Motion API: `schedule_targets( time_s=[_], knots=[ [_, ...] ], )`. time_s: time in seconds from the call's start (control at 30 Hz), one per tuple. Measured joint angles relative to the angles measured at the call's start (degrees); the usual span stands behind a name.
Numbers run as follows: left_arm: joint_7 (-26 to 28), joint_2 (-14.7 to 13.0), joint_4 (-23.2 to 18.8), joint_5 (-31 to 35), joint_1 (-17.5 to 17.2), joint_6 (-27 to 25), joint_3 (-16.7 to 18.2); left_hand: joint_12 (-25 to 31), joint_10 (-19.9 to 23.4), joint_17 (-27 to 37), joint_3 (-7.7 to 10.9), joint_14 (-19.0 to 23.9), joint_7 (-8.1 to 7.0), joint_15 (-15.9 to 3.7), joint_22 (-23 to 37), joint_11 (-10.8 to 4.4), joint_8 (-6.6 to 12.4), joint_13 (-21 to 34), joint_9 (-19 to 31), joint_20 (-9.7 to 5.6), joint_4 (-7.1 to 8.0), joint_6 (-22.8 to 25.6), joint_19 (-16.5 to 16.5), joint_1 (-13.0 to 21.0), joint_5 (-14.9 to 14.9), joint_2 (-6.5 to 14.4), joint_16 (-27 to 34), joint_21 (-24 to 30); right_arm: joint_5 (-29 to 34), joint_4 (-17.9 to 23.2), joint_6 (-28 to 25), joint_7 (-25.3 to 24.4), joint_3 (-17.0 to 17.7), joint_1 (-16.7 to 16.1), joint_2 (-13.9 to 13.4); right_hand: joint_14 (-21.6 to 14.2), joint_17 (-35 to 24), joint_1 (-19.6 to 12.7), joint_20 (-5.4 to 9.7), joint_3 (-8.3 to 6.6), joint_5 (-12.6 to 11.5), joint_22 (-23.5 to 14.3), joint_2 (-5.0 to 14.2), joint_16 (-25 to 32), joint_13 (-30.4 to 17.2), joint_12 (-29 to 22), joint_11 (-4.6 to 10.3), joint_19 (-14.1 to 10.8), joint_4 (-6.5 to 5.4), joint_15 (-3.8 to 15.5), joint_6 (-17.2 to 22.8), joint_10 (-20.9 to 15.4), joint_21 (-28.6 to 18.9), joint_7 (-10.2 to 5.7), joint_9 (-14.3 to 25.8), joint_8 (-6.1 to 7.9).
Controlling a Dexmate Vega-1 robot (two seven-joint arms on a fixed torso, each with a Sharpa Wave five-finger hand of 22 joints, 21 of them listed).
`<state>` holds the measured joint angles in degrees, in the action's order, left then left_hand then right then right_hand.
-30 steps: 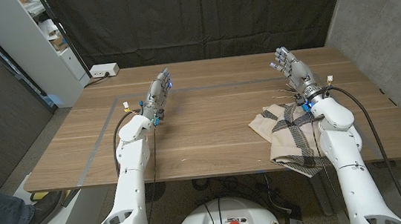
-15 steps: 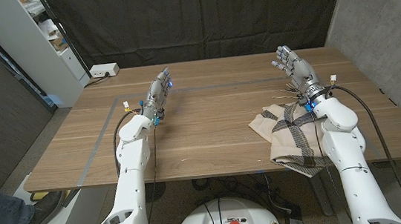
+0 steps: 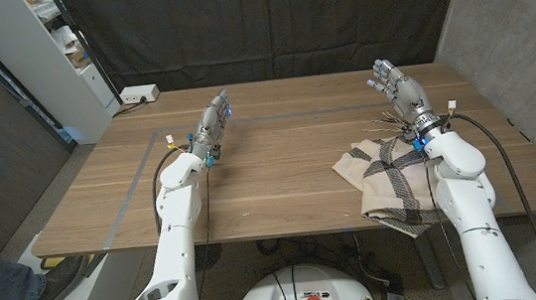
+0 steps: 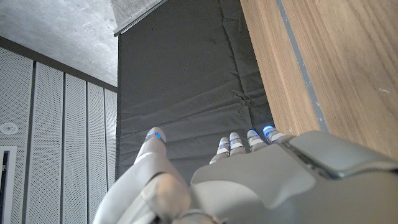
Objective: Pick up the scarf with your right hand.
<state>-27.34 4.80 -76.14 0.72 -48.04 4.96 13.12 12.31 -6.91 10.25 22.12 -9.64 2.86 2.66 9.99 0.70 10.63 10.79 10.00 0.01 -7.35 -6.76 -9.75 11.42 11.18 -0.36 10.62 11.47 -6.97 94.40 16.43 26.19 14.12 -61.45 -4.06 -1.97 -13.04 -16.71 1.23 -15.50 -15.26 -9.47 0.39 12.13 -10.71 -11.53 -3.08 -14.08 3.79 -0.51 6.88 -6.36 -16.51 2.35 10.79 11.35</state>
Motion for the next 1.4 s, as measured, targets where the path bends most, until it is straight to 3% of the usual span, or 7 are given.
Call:
schedule_targets(
  time_s=[1.4],
  knots=[
    [0.34, -0.37, -2.33, -0.03, -0.71, -0.31, -0.97, 0.00, 0.00, 0.00, 0.00, 0.01, -0.11, -0.01, 0.00, 0.00, 0.00, 0.00, 0.00, -0.01, 0.00, 0.53, 0.00, -0.30, 0.00, 0.31, -0.01, -0.28, 4.44, 4.48, 3.74, -2.63, 1.49, -3.03, -1.72, 0.01, 0.26, 0.00, -0.21, -0.01, 0.00, 0.00, 0.00, 0.00, -0.09, 0.00, 0.01, 0.22, 0.48, 0.01, 0.72, -0.61, 1.18, -0.73, -0.01, 0.40]
  ],
)
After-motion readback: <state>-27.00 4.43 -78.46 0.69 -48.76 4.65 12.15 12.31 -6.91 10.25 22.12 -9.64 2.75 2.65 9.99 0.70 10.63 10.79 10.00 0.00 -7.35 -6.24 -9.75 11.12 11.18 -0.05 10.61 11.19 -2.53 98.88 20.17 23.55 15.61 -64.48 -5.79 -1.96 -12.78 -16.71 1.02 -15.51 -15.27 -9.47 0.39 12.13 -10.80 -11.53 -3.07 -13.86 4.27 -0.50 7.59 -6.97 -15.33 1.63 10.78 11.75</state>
